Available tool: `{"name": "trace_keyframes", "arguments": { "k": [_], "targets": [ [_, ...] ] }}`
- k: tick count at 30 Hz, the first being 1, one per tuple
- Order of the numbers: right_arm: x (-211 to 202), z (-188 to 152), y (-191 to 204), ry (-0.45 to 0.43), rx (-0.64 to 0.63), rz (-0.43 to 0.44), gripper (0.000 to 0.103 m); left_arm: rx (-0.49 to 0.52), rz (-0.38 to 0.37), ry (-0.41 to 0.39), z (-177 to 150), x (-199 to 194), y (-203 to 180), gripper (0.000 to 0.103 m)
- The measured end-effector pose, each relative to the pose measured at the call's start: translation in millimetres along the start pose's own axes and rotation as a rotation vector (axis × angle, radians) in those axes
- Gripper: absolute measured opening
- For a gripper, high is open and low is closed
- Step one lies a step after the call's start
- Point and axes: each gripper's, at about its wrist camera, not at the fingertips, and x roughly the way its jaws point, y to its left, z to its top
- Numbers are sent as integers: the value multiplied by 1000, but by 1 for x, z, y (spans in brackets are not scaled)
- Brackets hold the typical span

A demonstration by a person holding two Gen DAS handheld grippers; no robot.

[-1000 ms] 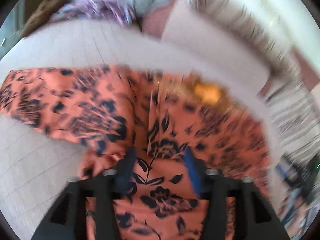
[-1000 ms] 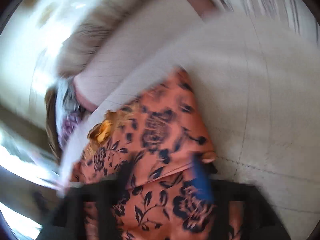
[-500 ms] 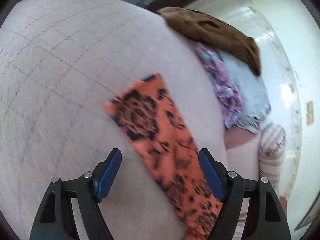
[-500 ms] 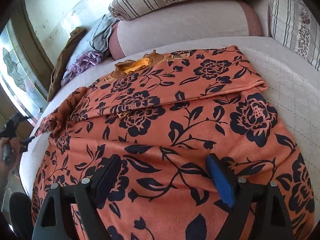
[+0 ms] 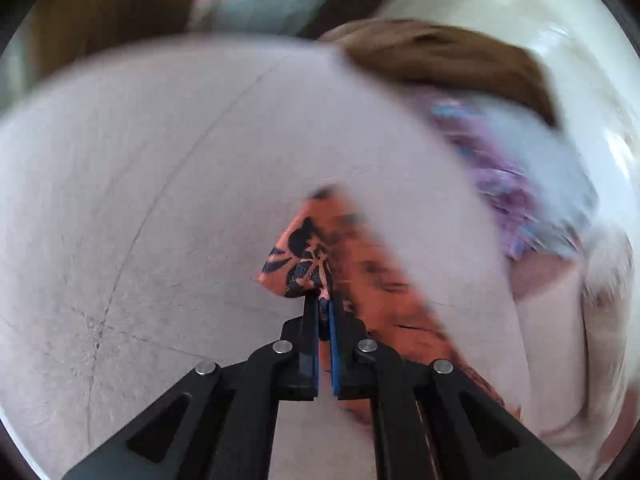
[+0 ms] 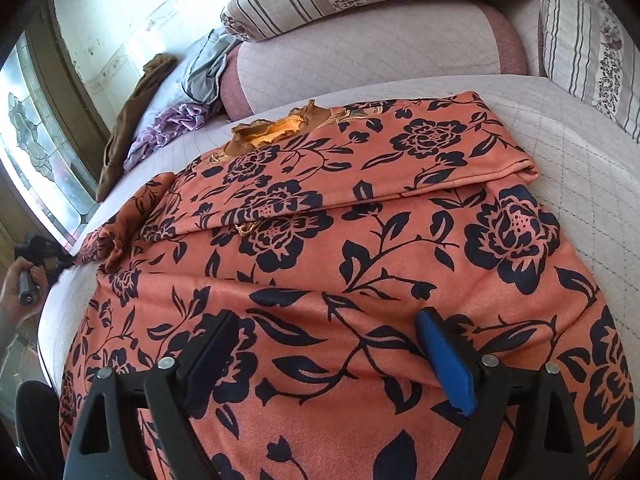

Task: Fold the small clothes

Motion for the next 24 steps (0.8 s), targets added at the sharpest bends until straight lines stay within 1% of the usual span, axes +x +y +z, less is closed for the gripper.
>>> {"name": "trace_keyframes", "arguments": {
  "k": [2,3,4,5,6,7,8,9,11,12,13,14,15,16,17,18,19,20,21,24],
  "targets": [
    [0,0,0,-1,1,1,92,161,-93,-75,-14,-38,-58,4],
    [0,0,-1,-2,2,2,92,222,-148,-95,-23,-55,-85,4],
    [0,0,-1,-2,4,3,92,293,-230,-108,-38,-76,-121,4],
    [0,0,-1,-2,4,4,92,345,-284,-111,-51,-88,-147,4],
    [0,0,-1,-3,5,4,92,424,-359,-110,-74,-105,-183,4],
    [0,0,-1,-4,6,5,92,479,-412,-105,-92,-115,-208,4],
    [0,1,-2,-4,9,9,92,526,-458,-92,-111,-123,-230,4],
    [0,1,-2,-6,13,13,92,579,-517,-59,-137,-130,-257,4],
    [-1,1,-4,-9,23,24,92,631,-586,-3,-172,-132,-289,5],
    [-1,1,-5,-10,27,29,92,669,-616,39,-192,-129,-304,9],
    [-1,1,-5,-10,30,33,92,748,-647,121,-218,-118,-323,18],
    [-2,1,-6,-10,34,37,92,805,-626,189,-237,-104,-332,47],
    [-2,2,-7,-11,36,40,92,831,-591,220,-246,-91,-335,73],
    [-3,2,-8,-10,43,47,92,859,-518,242,-258,-73,-330,75],
    [-4,3,-9,-9,55,57,92,859,-472,240,-261,-64,-321,75],
    [-6,3,-11,-9,71,66,92,836,-424,235,-259,-53,-303,75],
    [-9,4,-14,-8,98,82,92,813,-406,239,-254,-47,-289,75],
    [-12,5,-18,-8,131,102,92,770,-375,254,-244,-37,-267,75],
    [-18,7,-26,-10,186,140,92,721,-341,261,-232,-29,-243,75],
    [-36,20,-43,-64,296,208,92,611,-228,222,-204,-9,-189,74]
  ]
}}
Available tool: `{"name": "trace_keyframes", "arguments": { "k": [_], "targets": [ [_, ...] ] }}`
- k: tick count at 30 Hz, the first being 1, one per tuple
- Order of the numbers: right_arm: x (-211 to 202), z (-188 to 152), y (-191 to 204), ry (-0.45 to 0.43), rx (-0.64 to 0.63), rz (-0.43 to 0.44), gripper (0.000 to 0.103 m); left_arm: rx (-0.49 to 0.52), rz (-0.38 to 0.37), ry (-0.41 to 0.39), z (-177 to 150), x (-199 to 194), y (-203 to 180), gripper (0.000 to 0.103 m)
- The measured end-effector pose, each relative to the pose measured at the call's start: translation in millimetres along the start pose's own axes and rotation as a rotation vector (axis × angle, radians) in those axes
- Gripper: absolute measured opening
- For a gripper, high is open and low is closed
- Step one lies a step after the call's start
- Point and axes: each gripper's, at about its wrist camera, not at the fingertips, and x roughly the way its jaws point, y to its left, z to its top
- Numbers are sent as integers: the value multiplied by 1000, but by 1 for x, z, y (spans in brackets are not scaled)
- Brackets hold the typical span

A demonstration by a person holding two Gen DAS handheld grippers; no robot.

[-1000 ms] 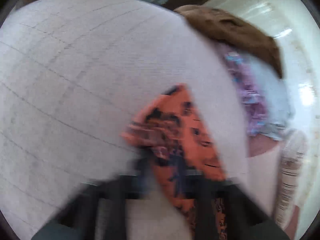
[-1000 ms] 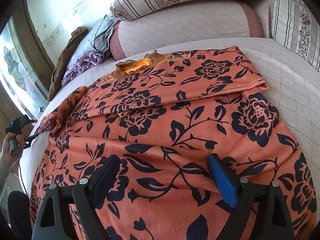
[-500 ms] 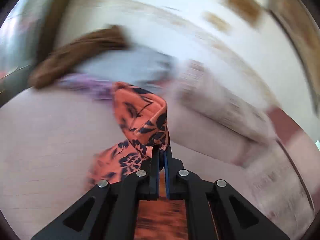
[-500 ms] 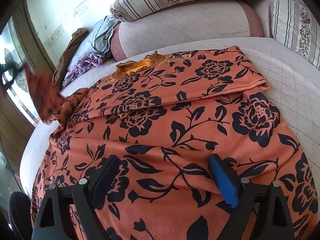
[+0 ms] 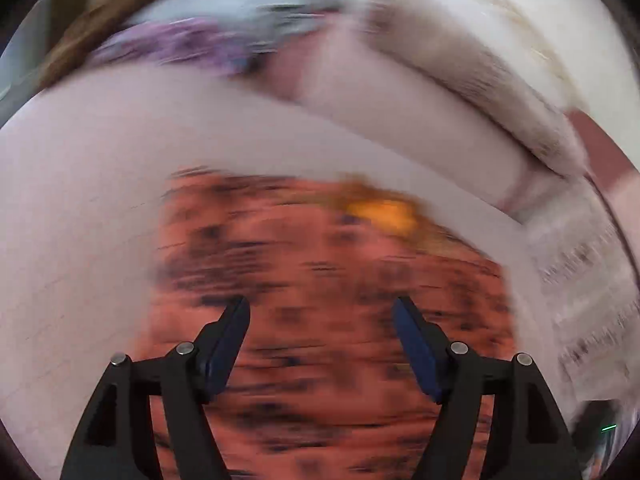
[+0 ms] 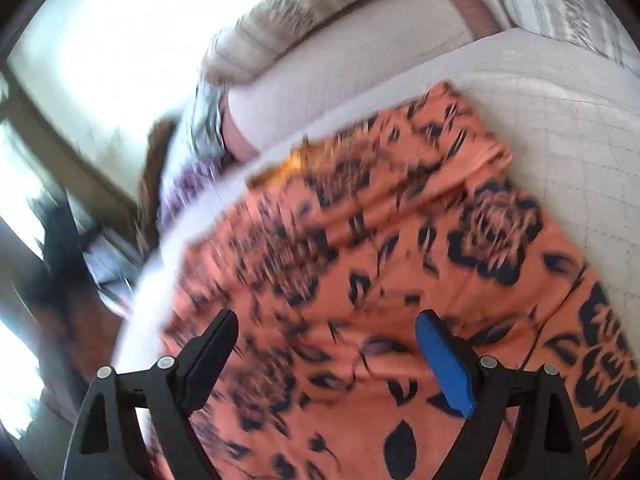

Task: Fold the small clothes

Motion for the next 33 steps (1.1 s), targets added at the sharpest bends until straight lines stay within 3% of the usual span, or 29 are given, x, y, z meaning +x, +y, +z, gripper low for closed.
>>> {"name": "trace_keyframes", "arguments": {
  "k": [2,6,10,11,13,14,15,16,17,18,20,23,24,25,26,27,28,29,31,33],
  "targets": [
    [-9,19,-3,-46,46,27,92,-87,68,8,-8,2,45,74],
    [5,72,-18,-61,168,27,92,-190,87,23,-22,3,95,74],
    [46,114,-45,3,229,-132,86,-201,40,23,-30,0,103,74],
    [55,119,-50,32,236,-145,81,-198,28,23,-32,-2,104,74],
    [72,121,-52,102,237,-162,55,-186,6,36,-35,-2,101,74],
    [81,120,-51,138,215,-203,47,-175,11,39,-35,0,99,74],
    [87,119,-50,168,190,-237,22,-157,23,41,-35,2,91,74],
    [91,119,-49,198,169,-260,19,-118,47,51,-33,6,85,72],
    [91,120,-46,199,158,-268,17,-88,69,53,-31,8,81,45],
    [86,123,-40,191,138,-268,12,-50,101,76,-29,12,78,6],
    [67,128,-19,132,68,-258,12,-84,87,74,-21,13,82,7],
    [31,124,5,30,-17,-255,12,-112,160,49,-21,10,94,6],
    [32,119,3,35,-22,-272,20,-144,142,64,-21,13,102,5],
    [43,110,-10,86,-32,-319,32,-164,123,64,-21,12,106,5],
    [61,100,-28,191,-16,-362,62,-188,101,67,-19,9,108,10],
    [68,92,-43,239,19,-354,65,-204,75,63,-16,4,109,30],
    [58,89,-45,184,25,-314,64,-206,60,50,-14,-2,109,45],
    [50,90,-44,154,32,-288,65,-207,43,24,-10,-8,107,70],
    [33,98,-42,91,66,-249,65,-183,24,-19,-2,-11,99,74],
    [22,111,-37,41,58,-238,65,-135,3,-6,9,-1,87,74]
  ]
}}
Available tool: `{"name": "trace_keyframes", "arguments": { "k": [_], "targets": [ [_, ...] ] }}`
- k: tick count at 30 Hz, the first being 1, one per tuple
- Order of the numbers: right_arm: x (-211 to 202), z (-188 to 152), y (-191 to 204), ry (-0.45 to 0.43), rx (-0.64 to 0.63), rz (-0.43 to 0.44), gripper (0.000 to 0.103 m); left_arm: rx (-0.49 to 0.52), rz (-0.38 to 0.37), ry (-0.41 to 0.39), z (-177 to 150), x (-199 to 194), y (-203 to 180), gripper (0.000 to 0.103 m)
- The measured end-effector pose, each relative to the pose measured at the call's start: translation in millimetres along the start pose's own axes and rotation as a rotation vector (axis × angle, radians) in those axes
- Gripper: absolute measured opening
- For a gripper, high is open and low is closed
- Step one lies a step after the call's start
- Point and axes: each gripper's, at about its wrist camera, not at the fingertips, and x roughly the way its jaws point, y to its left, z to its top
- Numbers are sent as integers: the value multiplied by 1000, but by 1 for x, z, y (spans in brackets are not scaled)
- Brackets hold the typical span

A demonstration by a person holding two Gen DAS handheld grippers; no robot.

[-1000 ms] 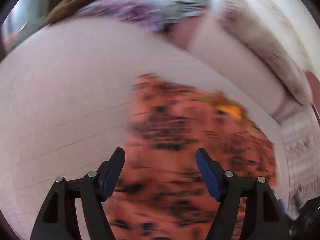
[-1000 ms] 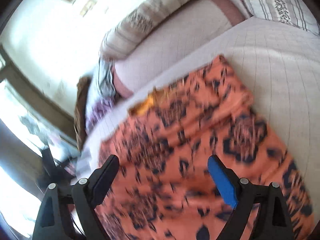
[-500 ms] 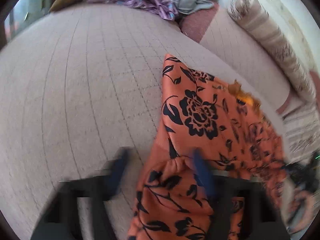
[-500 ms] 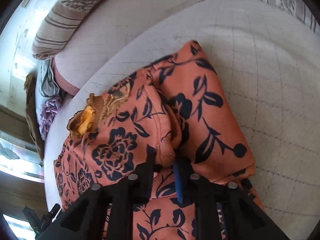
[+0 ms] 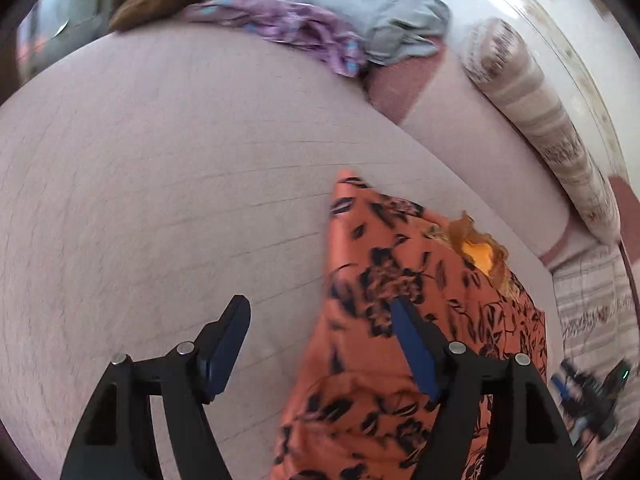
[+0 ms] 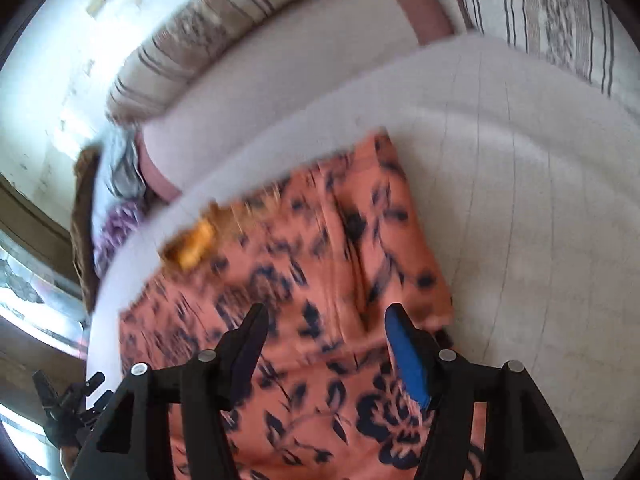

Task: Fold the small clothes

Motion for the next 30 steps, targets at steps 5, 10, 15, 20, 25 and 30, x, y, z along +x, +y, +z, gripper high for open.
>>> {"name": "trace_keyframes", "arguments": {
  "k": [5,10,15,20,25,30],
  "targets": [
    [10,24,21,0,-11,122,66,75,66,129,2,43,-22,57],
    [59,9,2,158,33,40,72,118,85,108,8,40,-29,26],
    [32,23,30,55,-44,86,73,90,78,26,34,49,-31,63],
    [86,20,28,215,-49,91,80,92,203,94,48,77,-25,35],
    [59,24,38,98,-30,175,81,91,131,49,40,48,-28,51],
    [79,26,17,155,83,157,82,57,81,93,-3,6,-8,58]
  ]
}}
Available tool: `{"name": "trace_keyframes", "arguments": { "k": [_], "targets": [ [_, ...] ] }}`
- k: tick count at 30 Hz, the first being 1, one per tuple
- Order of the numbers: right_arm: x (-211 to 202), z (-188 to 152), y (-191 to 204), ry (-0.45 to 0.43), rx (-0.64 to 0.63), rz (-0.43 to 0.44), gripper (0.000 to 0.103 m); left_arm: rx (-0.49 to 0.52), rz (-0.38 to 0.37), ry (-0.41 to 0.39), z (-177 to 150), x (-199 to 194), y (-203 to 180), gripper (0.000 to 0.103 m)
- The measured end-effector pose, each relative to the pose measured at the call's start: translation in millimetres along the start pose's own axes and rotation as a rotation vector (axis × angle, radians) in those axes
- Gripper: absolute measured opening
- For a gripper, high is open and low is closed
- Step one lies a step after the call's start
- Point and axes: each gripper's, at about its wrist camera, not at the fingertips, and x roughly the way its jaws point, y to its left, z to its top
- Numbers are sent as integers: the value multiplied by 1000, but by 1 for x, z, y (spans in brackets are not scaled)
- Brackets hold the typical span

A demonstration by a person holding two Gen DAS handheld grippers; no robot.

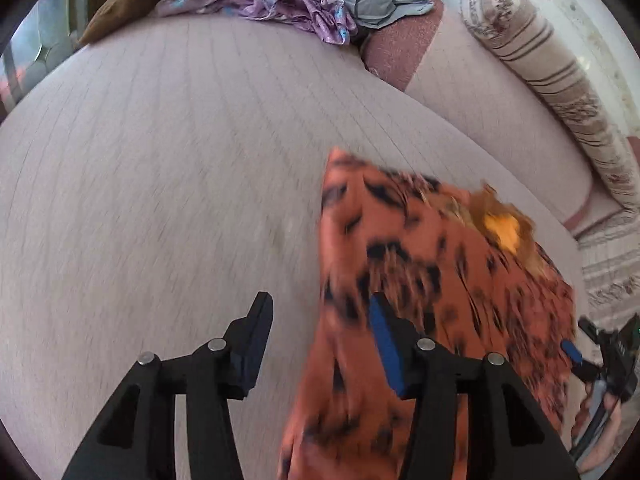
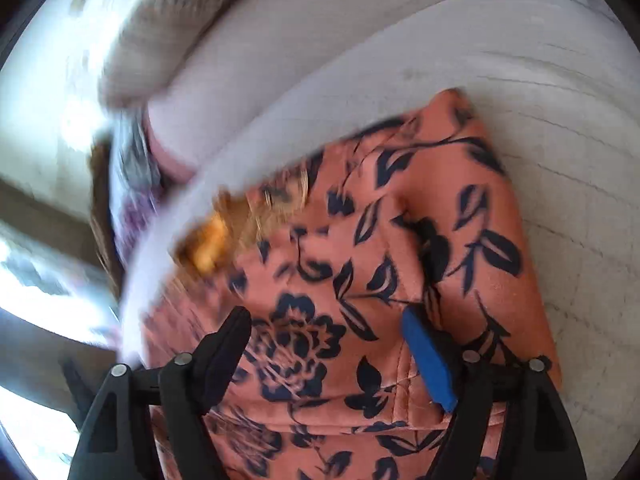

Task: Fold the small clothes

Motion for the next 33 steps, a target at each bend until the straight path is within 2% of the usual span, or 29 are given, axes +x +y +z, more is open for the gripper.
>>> {"name": "trace_keyframes", "arguments": {
  "k": [2,4,5,7,8,9,10,12,14,15,18,20,25,28,30,33],
  "targets": [
    [-28,-11,19,-48,-50,-4,82,0,-24,-14,-25,-20,5,70],
    [-45,-28,32,-53,-112,56,82,4,-29,-5,-54,-35,13,72],
    [-51,-39,32,-38,-131,54,82,-1,-29,12,-66,-39,16,72],
    [-49,-55,16,10,-124,-24,83,-19,-39,69,-89,-51,29,72],
    [-42,-63,1,64,-88,-97,83,-30,-45,83,-101,-59,32,72],
    [-41,-73,-14,109,-54,-129,81,-38,-53,85,-111,-68,35,72],
    [-54,-78,-14,71,-74,-93,81,-37,-65,76,-122,-77,36,72],
    [-89,-93,-13,36,-112,-91,81,-39,-77,56,-136,-89,38,73],
    [-113,-107,-22,19,-120,-68,81,-33,-83,83,-154,-98,41,74],
    [-123,-115,-33,40,-106,-81,81,-32,-83,107,-162,-100,44,74],
    [-140,-141,-71,105,-47,-115,79,-15,-64,141,-179,-100,46,74],
    [-159,-152,-89,115,23,-23,79,-14,-60,155,-190,-103,47,74],
    [-173,-178,-93,168,-34,-82,79,-39,-77,167,-208,-103,42,74],
    [-189,-193,-100,138,-44,-135,79,-42,-76,169,-215,-107,42,74],
    [-199,-201,-108,130,-60,-205,80,-42,-77,180,-221,-106,44,74],
    [-197,-210,-125,191,-9,-180,80,-46,-60,203,-228,-102,46,74]
  ]
}}
